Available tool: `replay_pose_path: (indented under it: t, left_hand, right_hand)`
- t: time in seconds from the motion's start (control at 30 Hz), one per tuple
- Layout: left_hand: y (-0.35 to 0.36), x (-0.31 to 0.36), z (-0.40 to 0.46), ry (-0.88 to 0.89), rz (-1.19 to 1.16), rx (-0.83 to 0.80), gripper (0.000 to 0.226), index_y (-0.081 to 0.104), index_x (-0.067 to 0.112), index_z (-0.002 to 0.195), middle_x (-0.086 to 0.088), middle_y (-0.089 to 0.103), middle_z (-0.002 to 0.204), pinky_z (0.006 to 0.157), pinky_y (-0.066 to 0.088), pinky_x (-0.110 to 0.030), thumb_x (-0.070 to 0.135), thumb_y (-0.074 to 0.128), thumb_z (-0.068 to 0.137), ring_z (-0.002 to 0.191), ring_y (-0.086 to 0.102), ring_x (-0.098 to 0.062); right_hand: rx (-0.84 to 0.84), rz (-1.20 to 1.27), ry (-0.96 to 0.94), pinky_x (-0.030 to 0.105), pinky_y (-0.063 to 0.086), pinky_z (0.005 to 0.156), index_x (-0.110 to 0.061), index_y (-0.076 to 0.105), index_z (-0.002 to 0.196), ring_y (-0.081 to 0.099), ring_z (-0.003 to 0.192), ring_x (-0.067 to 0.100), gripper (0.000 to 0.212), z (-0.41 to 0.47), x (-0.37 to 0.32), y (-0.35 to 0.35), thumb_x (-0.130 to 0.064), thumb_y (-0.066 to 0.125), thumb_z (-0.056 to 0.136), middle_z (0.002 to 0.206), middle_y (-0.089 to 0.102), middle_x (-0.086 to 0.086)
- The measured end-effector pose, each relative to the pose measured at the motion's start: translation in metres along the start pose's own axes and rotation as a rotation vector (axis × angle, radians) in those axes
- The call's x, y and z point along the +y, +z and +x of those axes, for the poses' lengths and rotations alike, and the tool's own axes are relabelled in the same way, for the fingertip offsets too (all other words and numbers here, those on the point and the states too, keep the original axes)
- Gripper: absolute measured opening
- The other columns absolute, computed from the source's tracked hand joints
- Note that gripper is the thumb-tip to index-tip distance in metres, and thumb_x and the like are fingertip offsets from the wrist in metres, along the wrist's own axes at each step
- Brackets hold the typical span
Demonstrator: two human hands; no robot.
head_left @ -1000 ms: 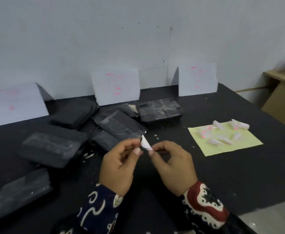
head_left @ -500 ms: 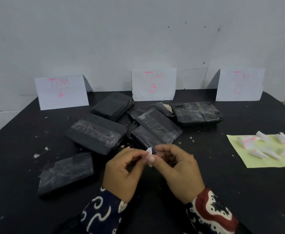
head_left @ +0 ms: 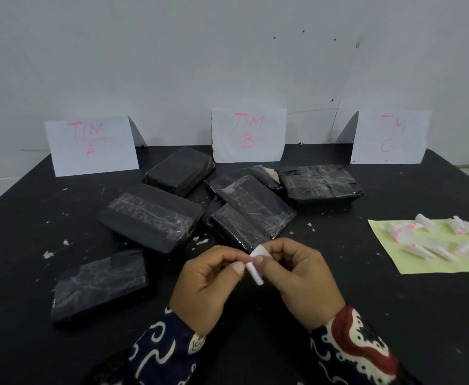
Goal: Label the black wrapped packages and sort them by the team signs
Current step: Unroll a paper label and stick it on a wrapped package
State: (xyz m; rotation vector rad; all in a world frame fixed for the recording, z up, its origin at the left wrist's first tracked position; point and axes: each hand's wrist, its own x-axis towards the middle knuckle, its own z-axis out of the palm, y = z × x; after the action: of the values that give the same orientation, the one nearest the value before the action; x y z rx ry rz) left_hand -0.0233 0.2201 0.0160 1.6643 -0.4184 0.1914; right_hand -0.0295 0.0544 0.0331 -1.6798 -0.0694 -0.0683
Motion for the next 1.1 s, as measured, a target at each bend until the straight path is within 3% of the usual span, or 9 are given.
replay_pose_path:
  t: [0.1,0.17,0.27,0.43,0.53,0.7,0.87,1.03,1.1]
  left_hand:
    - [0.002,0.003,0.003,0.025,0.034,-0.020,0.021,0.071,0.010,0.083,-0.007,0.071,0.089,0.076,0.056,-0.037,0.030,0.063,0.083,0.084,0.068,-0.025]
    - [0.003,0.005,0.011,0.028,0.099,0.030,0.019,0.070,0.013,0.086,-0.001,0.071,0.089,0.076,0.056,-0.030,0.031,0.062,0.083,0.085,0.068,-0.019]
    - [-0.003,-0.002,0.034,0.159,0.484,0.146,0.014,0.066,0.018,0.094,0.011,0.064,0.094,0.081,0.050,-0.019,0.025,0.065,0.083,0.090,0.061,-0.005]
    - [-0.008,-0.018,0.073,-0.004,0.988,-0.040,0.063,0.042,0.020,0.140,-0.001,0.045,0.140,0.108,0.034,-0.035,0.046,0.061,0.086,0.131,0.036,-0.022]
    - [-0.001,-0.021,0.080,-0.032,1.192,-0.131,0.075,0.026,0.022,0.148,0.000,0.042,0.146,0.111,0.027,-0.040,0.060,0.048,0.087,0.137,0.030,-0.023]
    - [-0.003,-0.010,0.065,-0.125,1.033,-0.091,0.080,0.035,0.030,0.143,0.003,0.045,0.125,0.093,0.041,-0.030,0.069,0.058,0.077,0.112,0.049,-0.017]
    - [-0.011,-0.001,0.022,-0.188,0.944,0.054,0.062,0.062,0.027,0.118,0.009,0.043,0.107,0.072,0.040,-0.019,0.068,0.064,0.071,0.084,0.050,-0.007]
    - [-0.014,-0.005,-0.004,-0.102,1.099,0.085,0.062,0.070,0.027,0.101,0.008,0.058,0.097,0.078,0.049,-0.033,0.076,0.045,0.074,0.097,0.051,-0.017]
    - [-0.014,0.000,-0.002,0.020,0.941,0.115,0.052,0.069,0.027,0.107,0.011,0.058,0.101,0.086,0.046,-0.029,0.066,0.052,0.077,0.103,0.050,-0.015]
  right_hand:
    - [0.012,0.030,0.009,0.029,0.054,0.063,-0.016,0.073,0.081,0.065,0.064,0.017,0.007,-0.001,0.000,0.000,-0.009,0.074,0.082,0.074,0.072,0.008]
    - [0.052,0.027,0.012,0.027,0.052,0.061,-0.017,0.073,0.080,0.064,0.062,0.016,0.009,0.000,0.003,-0.001,-0.008,0.075,0.081,0.073,0.072,0.007]
    - [0.099,0.013,-0.005,0.028,0.053,0.063,-0.019,0.072,0.080,0.065,0.066,0.021,0.011,0.002,0.007,-0.006,-0.009,0.076,0.080,0.075,0.071,0.007]
    - [0.135,0.048,0.008,0.028,0.052,0.066,-0.017,0.070,0.081,0.064,0.070,0.018,0.013,0.002,0.010,-0.015,-0.004,0.073,0.082,0.078,0.071,0.009]
    - [0.179,0.034,0.040,0.035,0.055,0.067,-0.020,0.071,0.082,0.064,0.070,0.017,0.015,0.002,0.015,-0.021,-0.006,0.071,0.085,0.078,0.071,0.006]
    - [0.276,0.060,0.080,0.028,0.050,0.063,-0.019,0.072,0.081,0.059,0.066,0.011,0.013,0.003,0.016,-0.033,-0.008,0.069,0.087,0.072,0.067,-0.002]
    - [0.222,0.150,0.155,0.028,0.052,0.064,-0.022,0.071,0.076,0.061,0.072,0.011,0.021,0.006,0.013,-0.036,-0.009,0.063,0.091,0.074,0.066,-0.003]
    - [0.069,0.216,0.192,0.026,0.053,0.059,-0.013,0.069,0.087,0.064,0.067,0.015,0.017,0.005,0.000,-0.026,-0.003,0.057,0.094,0.075,0.067,0.002]
    - [-0.009,0.163,0.169,0.024,0.051,0.057,-0.014,0.069,0.087,0.062,0.065,0.013,0.016,0.004,-0.003,-0.020,-0.004,0.058,0.093,0.074,0.065,0.002]
